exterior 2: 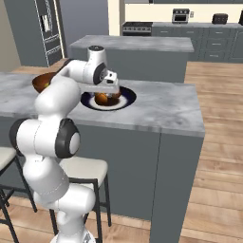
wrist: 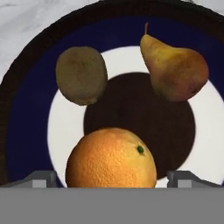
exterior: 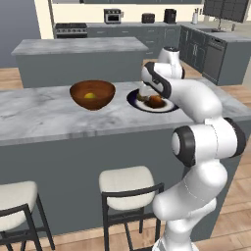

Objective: Take the fruits from the plate on the dining counter and place two fruits in each bowl.

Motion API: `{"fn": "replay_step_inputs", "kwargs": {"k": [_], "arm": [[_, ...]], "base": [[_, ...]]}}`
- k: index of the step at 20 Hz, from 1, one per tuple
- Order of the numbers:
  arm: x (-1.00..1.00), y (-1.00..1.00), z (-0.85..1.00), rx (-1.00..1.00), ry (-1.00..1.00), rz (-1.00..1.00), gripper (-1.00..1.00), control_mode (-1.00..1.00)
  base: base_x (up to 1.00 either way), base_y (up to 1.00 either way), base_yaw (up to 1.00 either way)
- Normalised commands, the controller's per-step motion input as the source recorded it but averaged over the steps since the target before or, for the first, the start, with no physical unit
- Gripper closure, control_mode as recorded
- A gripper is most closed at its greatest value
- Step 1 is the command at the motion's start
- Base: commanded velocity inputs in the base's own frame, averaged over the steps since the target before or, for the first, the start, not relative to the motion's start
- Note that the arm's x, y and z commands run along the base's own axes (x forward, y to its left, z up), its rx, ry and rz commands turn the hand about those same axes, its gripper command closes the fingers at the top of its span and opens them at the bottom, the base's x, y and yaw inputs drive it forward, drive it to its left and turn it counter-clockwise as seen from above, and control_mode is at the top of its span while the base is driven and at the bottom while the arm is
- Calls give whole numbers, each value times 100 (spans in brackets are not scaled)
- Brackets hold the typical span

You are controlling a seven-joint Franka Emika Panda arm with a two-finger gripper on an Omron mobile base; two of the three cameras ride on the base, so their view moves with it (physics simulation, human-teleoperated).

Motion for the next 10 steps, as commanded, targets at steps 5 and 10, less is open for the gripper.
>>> {"fn": "replay_step_inputs", "kwargs": {"k": [5, 10], "arm": [[7, 0, -24, 0, 0, 0, -100, -100], [0, 3, -30, 0, 1, 0, 100, -100]], "base": [[0, 0, 0], [0, 0, 0]]}}
